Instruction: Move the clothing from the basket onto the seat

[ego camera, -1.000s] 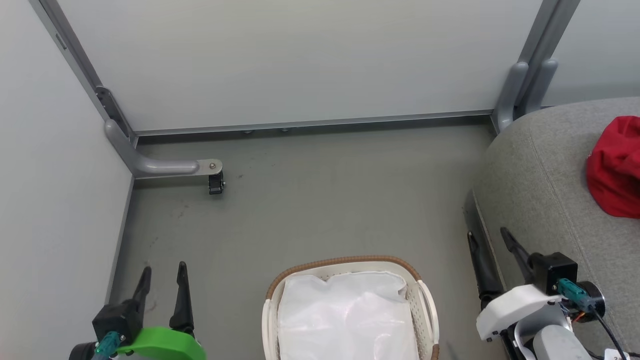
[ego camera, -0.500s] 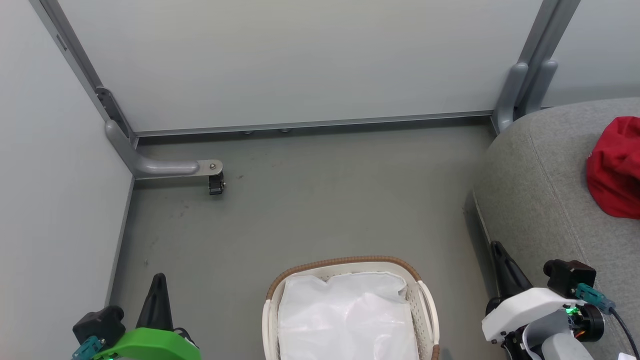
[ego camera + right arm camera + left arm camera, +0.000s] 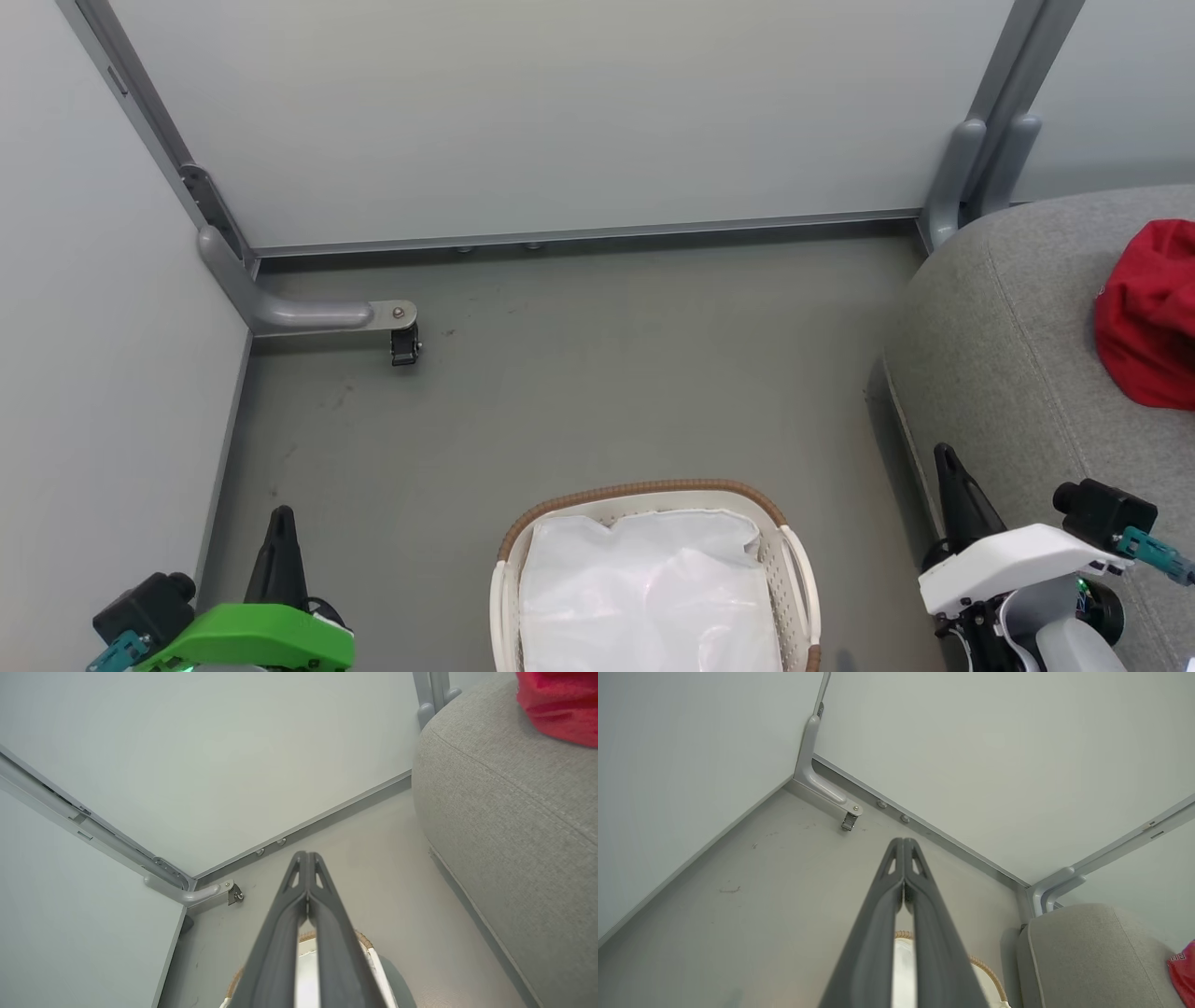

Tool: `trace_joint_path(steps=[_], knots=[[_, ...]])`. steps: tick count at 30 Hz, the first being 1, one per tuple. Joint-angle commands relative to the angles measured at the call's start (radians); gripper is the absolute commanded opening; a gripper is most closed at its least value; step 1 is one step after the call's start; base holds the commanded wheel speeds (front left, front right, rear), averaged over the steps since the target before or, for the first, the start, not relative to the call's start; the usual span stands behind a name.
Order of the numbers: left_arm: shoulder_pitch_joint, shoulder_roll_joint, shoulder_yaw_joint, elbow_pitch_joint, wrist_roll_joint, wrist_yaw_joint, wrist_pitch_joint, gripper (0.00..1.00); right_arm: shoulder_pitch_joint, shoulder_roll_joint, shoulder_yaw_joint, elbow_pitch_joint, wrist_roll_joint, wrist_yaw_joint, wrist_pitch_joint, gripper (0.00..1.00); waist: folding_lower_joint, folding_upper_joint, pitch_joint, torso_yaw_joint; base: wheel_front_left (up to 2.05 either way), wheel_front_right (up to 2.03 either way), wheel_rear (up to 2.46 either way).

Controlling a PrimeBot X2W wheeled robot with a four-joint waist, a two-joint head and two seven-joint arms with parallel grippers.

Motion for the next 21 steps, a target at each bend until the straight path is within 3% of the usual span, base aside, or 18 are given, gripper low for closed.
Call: trace_joint_path(steps=[1,21], knots=[[-0.029,0.006,0.006,-0.019,-0.041,-0.001,0.007,0.00,-0.005,-0.006,-0.006,-0.021,0.042,0.000,0.009,0.00,0.0001,0.0000,0.000,0.000,0.00,0.00,0.00],[-0.045,0.007,0.028,-0.050,-0.299,-0.002,0.078,0.00,0.001,-0.006,-0.032,-0.053,0.314,0.000,0.079,0.00,0.0001,0.0000,-0.006,0.001,0.00,0.00,0.00]])
